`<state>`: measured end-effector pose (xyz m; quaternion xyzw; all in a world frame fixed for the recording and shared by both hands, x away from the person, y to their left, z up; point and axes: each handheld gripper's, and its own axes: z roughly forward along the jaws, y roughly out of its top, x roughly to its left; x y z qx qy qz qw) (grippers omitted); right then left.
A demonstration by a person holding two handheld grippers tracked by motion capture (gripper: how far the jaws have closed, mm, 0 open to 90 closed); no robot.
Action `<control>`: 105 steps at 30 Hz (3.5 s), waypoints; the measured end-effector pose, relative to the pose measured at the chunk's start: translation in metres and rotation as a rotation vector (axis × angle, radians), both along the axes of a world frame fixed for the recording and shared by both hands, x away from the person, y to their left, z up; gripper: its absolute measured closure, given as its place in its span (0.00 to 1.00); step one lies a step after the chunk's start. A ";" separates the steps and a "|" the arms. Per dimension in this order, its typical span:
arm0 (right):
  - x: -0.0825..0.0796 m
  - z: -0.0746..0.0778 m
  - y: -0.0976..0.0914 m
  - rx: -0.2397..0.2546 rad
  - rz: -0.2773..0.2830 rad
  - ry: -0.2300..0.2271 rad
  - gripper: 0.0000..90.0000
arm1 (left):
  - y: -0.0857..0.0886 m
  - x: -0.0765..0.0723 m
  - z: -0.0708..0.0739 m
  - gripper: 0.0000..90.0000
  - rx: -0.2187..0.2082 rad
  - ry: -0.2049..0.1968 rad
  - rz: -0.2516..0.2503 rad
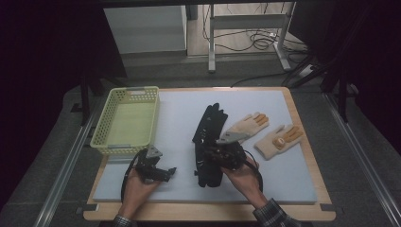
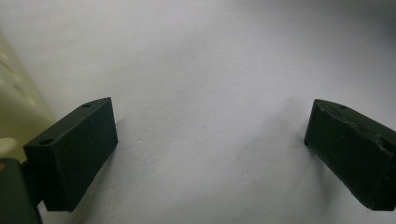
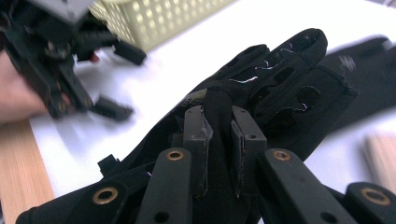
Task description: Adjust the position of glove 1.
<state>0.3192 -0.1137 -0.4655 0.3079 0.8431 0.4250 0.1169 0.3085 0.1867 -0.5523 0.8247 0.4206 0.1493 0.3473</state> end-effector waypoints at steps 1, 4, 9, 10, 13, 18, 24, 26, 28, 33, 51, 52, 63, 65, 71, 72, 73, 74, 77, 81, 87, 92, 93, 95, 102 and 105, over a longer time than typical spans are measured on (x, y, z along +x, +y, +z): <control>-0.003 -0.003 -0.004 -0.002 -0.005 0.005 0.86 | 0.000 0.000 0.000 0.03 -0.002 -0.002 0.002; -0.016 -0.020 -0.020 0.000 -0.043 0.031 0.86 | 0.000 0.000 0.000 0.03 0.002 0.000 -0.001; -0.022 -0.039 -0.023 -0.039 -0.047 0.045 0.77 | 0.000 0.000 0.000 0.03 0.002 0.000 -0.001; -0.022 -0.042 -0.023 -0.054 -0.047 0.042 0.72 | 0.000 0.000 0.000 0.03 0.002 -0.001 -0.001; -0.020 -0.033 -0.032 -0.034 -0.062 0.023 0.60 | 0.000 0.000 0.000 0.03 0.002 0.000 -0.001; -0.012 -0.023 -0.041 -0.034 -0.077 0.008 0.58 | 0.000 0.000 0.000 0.03 0.000 -0.001 0.000; 0.012 -0.022 -0.045 -0.024 -0.083 0.015 0.57 | 0.000 0.000 0.000 0.03 -0.003 -0.001 0.003; 0.022 -0.021 -0.043 -0.020 -0.084 0.021 0.57 | 0.000 0.000 0.000 0.03 -0.003 0.000 0.003; 0.033 -0.019 -0.041 -0.019 -0.091 0.017 0.57 | 0.000 0.000 0.000 0.03 0.001 0.001 0.000; 0.061 -0.014 -0.029 -0.019 -0.100 0.010 0.57 | 0.000 0.000 0.000 0.03 -0.002 0.000 0.001; 0.152 -0.039 0.022 -0.145 -0.153 0.015 0.49 | 0.000 0.000 0.000 0.03 0.000 0.003 0.001; 0.156 -0.042 0.024 -0.145 -0.150 0.019 0.47 | 0.000 0.000 0.000 0.03 -0.002 0.003 0.001; 0.165 -0.056 0.036 -0.255 -0.166 0.003 0.77 | 0.000 0.000 0.000 0.03 0.003 0.001 -0.001; 0.165 -0.055 0.035 -0.263 -0.164 0.000 0.85 | 0.000 0.000 0.000 0.03 0.003 0.001 -0.001; 0.165 -0.049 0.033 -0.262 -0.147 -0.007 0.88 | 0.001 0.000 0.000 0.03 0.006 0.003 -0.005; 0.164 -0.047 0.032 -0.256 -0.148 -0.011 0.88 | 0.001 0.000 0.000 0.03 0.006 0.003 -0.004; 0.162 -0.040 0.030 -0.238 -0.141 -0.018 0.88 | 0.001 0.000 0.000 0.03 0.006 0.003 -0.004; 0.160 -0.037 0.030 -0.228 -0.138 -0.024 0.88 | 0.001 0.000 0.000 0.03 0.008 0.003 -0.005; 0.155 -0.027 0.029 -0.214 -0.121 -0.032 0.88 | 0.001 0.000 0.000 0.03 0.008 0.003 -0.005; 0.147 -0.014 0.028 -0.186 -0.098 -0.039 0.88 | 0.001 0.000 0.000 0.03 0.011 0.004 -0.007; 0.131 0.009 0.024 -0.146 -0.066 -0.048 0.88 | 0.001 0.000 0.000 0.03 0.006 0.002 -0.005; 0.105 0.021 0.019 -0.138 -0.027 -0.040 0.88 | 0.001 0.000 0.000 0.03 0.007 0.001 -0.005; 0.099 0.022 0.018 -0.131 -0.025 -0.038 0.88 | 0.000 0.000 0.000 0.03 0.003 0.000 -0.002; 0.086 0.022 0.015 -0.136 -0.008 -0.032 0.88 | 0.000 0.000 0.000 0.03 0.002 0.000 -0.002; 0.042 0.021 0.002 -0.129 0.017 -0.040 0.87 | 0.000 0.000 0.000 0.03 -0.001 0.000 0.001; 0.021 0.022 -0.003 -0.122 0.028 -0.044 0.87 | 0.000 0.000 0.000 0.03 -0.003 0.000 0.003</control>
